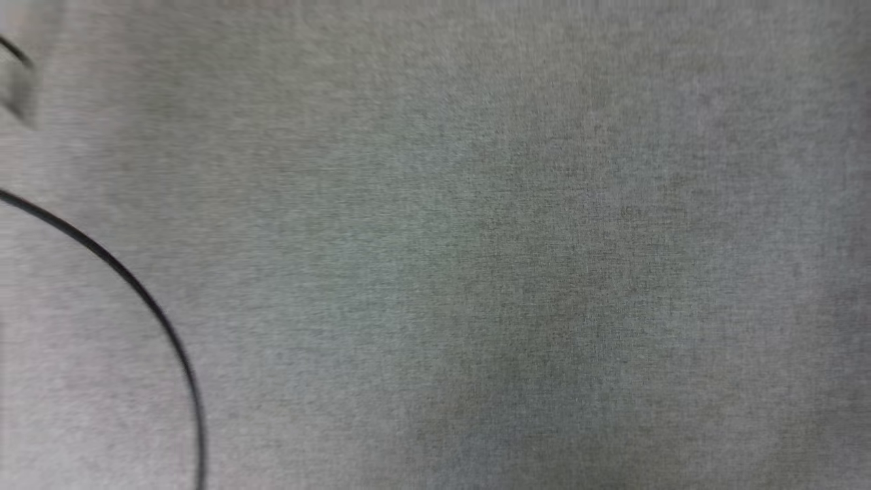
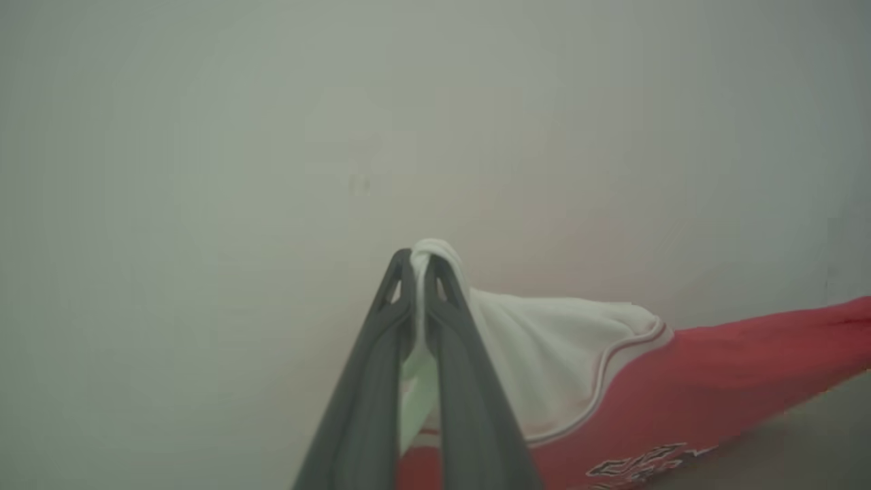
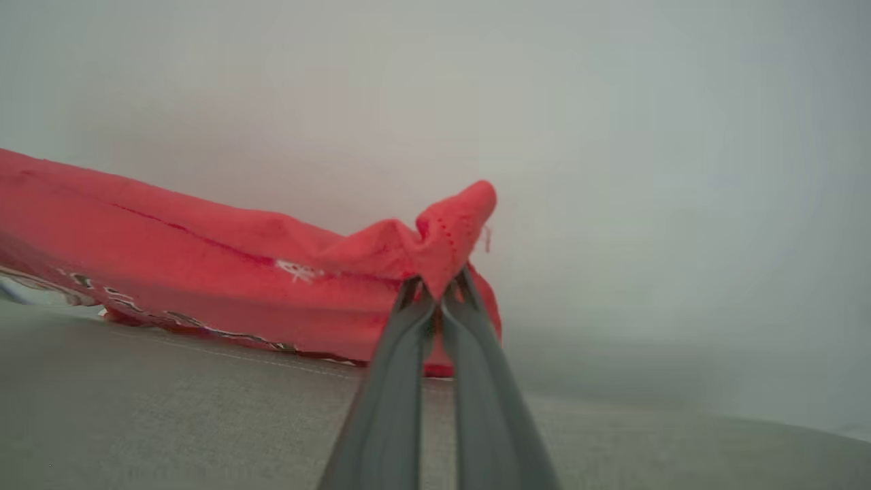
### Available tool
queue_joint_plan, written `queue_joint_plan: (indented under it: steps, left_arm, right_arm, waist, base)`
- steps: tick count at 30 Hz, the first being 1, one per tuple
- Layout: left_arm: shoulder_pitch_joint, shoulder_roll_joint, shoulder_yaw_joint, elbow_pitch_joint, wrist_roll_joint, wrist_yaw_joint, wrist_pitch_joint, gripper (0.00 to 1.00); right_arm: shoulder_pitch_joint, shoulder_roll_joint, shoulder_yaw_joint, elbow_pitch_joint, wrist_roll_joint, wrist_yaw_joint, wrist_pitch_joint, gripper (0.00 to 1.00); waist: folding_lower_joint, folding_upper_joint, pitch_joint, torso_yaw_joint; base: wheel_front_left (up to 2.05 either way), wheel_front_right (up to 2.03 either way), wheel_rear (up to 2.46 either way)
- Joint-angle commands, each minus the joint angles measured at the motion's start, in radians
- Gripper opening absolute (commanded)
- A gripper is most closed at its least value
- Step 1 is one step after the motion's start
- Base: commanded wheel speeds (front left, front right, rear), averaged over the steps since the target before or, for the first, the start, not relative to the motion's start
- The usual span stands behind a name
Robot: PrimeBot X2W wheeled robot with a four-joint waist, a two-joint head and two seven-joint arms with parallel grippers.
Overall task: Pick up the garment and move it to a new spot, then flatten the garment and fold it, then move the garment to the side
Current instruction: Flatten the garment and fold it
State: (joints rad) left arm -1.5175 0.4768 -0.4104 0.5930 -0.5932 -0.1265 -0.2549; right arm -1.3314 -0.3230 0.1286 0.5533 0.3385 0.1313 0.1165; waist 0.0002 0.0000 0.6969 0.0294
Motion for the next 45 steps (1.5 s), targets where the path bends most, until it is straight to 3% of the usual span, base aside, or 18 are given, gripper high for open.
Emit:
queue_joint_plan:
  steps: [1, 6, 12, 18, 28, 38, 45]
  left_arm:
    - [0.089, -0.018, 0.003, -0.003, 0.003, 0.001, -0.009, 0.0]
    - [0.377, -0.076, 0.028, -0.077, 0.018, 0.006, -0.012, 0.0]
    - [0.734, -0.079, 0.02, -0.173, 0.035, 0.005, -0.011, 0.0]
    - [1.06, -0.07, 0.033, -0.262, -0.003, 0.041, -0.011, 0.0]
    - [1.466, 0.013, -0.006, -0.521, -0.011, 0.135, 0.064, 0.0]
    - [1.749, 0.077, -0.044, -0.747, -0.03, 0.224, 0.15, 0.0]
    - [1.836, 0.068, -0.032, -0.786, -0.055, 0.265, 0.134, 0.0]
  right_arm:
    - [0.056, -0.012, 0.022, 0.026, 0.024, -0.001, -0.012, 0.0]
    - [0.225, -0.032, 0.089, 0.079, 0.079, -0.001, -0.052, 0.0]
    - [0.427, -0.045, 0.153, 0.124, 0.167, -0.001, -0.071, 0.0]
    - [0.62, -0.09, 0.24, 0.081, 0.252, -0.001, -0.077, 0.0]
    - [0.914, -0.191, 0.295, -0.058, 0.393, -0.001, -0.004, 0.0]
    - [1.213, -0.254, 0.182, -0.224, 0.473, -0.001, 0.061, 0.0]
    - [1.339, -0.238, 0.095, -0.314, 0.472, -0.001, 0.115, 0.0]
  waist:
    - [-0.0002, 0.0, -0.046, 0.019]
    - [-0.0002, 0.0, -0.149, 0.022]
    - [-0.0002, 0.0, -0.305, 0.021]
    - [-0.0002, 0.0, -0.447, 0.02]
    - [-0.0002, 0.0, -0.581, 0.012]
    - [-0.0002, 0.0, -0.629, 0.002]
    - [-0.0002, 0.0, -0.645, -0.018]
  base:
    - [0.0, 0.0, 0.0]
    - [0.0, 0.0, 0.0]
    - [0.0, 0.0, 0.0]
    - [0.0, 0.0, 0.0]
    - [0.0, 0.0, 0.0]
    - [0.0, 0.0, 0.0]
    - [0.0, 0.0, 0.0]
